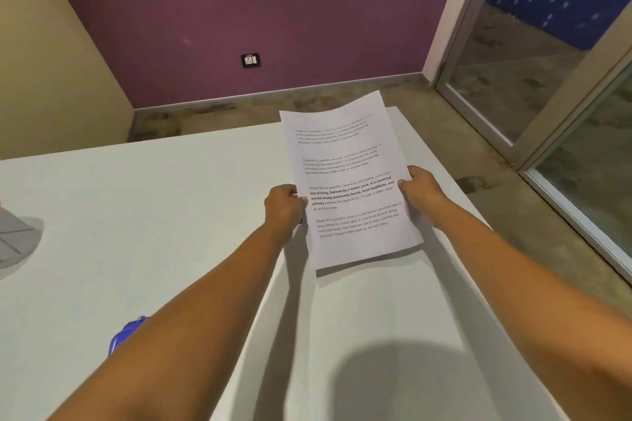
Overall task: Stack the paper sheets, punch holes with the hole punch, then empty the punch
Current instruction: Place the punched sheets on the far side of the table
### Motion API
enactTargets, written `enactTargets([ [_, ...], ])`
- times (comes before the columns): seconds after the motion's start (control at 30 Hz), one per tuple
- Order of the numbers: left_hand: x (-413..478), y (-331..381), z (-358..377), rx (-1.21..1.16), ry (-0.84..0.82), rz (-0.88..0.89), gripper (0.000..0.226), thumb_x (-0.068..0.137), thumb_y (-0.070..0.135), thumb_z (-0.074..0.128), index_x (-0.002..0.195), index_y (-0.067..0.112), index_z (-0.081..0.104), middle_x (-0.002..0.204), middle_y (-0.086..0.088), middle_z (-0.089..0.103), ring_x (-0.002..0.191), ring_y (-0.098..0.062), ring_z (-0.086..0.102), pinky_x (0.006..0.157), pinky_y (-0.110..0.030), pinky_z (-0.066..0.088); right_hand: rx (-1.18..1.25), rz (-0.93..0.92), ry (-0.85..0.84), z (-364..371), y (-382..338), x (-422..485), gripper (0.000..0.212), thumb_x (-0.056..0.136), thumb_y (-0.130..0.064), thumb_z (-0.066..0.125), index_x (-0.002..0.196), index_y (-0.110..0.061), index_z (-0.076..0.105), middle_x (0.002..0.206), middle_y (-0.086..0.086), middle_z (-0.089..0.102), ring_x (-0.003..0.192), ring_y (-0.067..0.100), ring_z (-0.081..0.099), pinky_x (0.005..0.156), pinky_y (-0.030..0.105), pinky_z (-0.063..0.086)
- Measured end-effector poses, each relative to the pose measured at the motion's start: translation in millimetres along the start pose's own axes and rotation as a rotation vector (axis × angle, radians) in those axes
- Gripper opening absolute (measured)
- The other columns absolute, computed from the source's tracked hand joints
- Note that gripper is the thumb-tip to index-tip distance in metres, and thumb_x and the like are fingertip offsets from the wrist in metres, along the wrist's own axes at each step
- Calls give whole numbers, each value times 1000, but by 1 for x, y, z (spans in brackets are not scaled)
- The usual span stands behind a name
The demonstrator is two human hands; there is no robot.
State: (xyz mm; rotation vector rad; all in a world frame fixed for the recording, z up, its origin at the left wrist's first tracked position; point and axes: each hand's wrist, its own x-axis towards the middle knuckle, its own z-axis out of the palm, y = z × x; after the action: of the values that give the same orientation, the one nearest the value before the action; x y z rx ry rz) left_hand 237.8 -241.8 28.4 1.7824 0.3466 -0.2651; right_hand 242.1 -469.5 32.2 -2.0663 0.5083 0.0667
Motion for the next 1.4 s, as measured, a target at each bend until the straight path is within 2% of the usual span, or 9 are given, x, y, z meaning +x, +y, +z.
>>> enactTargets([
  [0.4, 63, 2, 65, 78, 73, -62, 15, 78, -2, 65, 92, 2, 61, 100, -19, 67, 87, -35, 66, 83, -44, 55, -58, 24, 210, -6, 29, 79, 30, 88, 1, 49, 115, -3, 62, 118, 13, 65, 107, 27, 58, 78, 22, 38],
  [0.73, 78, -8, 85, 307, 113, -39, 36, 78, 8, 70, 55, 17, 43, 70, -2, 56, 74, -25, 53, 65, -27, 39, -158, 51, 192, -9, 49, 101, 38, 91, 0, 47, 128, -1, 53, 136, 13, 53, 123, 28, 51, 99, 27, 40],
  [0.9, 82, -17, 90, 287, 131, -15, 19, 76, 6, 70, 65, 14, 57, 69, 0, 60, 80, -31, 58, 67, -28, 40, -244, 36, 206, -9, 61, 107, 34, 90, 1, 49, 123, 6, 55, 130, 16, 58, 120, 31, 53, 97, 31, 43],
  [1.0, 83, -20, 90, 298, 164, 15, 31, 76, 8, 71, 107, 4, 64, 106, -10, 67, 101, -32, 62, 73, -27, 40, -278, 53, 200, -7, 68, 113, 16, 91, -1, 48, 82, -1, 62, 93, 9, 55, 91, 23, 46, 78, 23, 34],
  [1.07, 85, -20, 90, 300, 167, 29, 25, 76, 8, 72, 100, 5, 66, 96, -8, 66, 95, -32, 61, 71, -28, 40, -318, 35, 222, -5, 67, 116, 44, 91, -2, 44, 56, -23, 28, 83, 8, 39, 89, 21, 30, 75, 26, 26],
  [1.13, 87, -19, 91, 319, 167, 26, 15, 75, 7, 72, 70, 11, 58, 72, -2, 56, 76, -31, 55, 65, -27, 38, -364, 18, 228, -4, 62, 113, 48, 92, -5, 42, 57, -27, 17, 93, 19, 44, 95, 28, 37, 78, 32, 34],
  [1.2, 91, -20, 93, 348, 165, 21, 40, 74, 6, 71, 53, 14, 39, 55, 2, 44, 58, -25, 44, 54, -24, 33, -424, 37, 236, -1, 62, 113, 32, 93, -11, 43, 64, -20, 39, 121, 23, 48, 118, 35, 38, 92, 39, 38],
  [1.27, 92, -21, 93, 366, 169, 35, 47, 74, 5, 71, 50, 14, 32, 50, 2, 38, 51, -23, 36, 45, -23, 26, -490, 61, 234, 1, 63, 113, 12, 94, -16, 44, 86, -10, 51, 131, 21, 44, 125, 35, 33, 96, 44, 38],
  [1.4, 93, -24, 95, 371, 166, 51, 50, 74, 7, 71, 50, 14, 28, 50, 1, 34, 47, -19, 29, 44, -23, 22, -546, 53, 252, 5, 65, 115, 29, 93, -21, 47, 112, -1, 55, 130, 20, 42, 124, 35, 33, 95, 43, 37],
])
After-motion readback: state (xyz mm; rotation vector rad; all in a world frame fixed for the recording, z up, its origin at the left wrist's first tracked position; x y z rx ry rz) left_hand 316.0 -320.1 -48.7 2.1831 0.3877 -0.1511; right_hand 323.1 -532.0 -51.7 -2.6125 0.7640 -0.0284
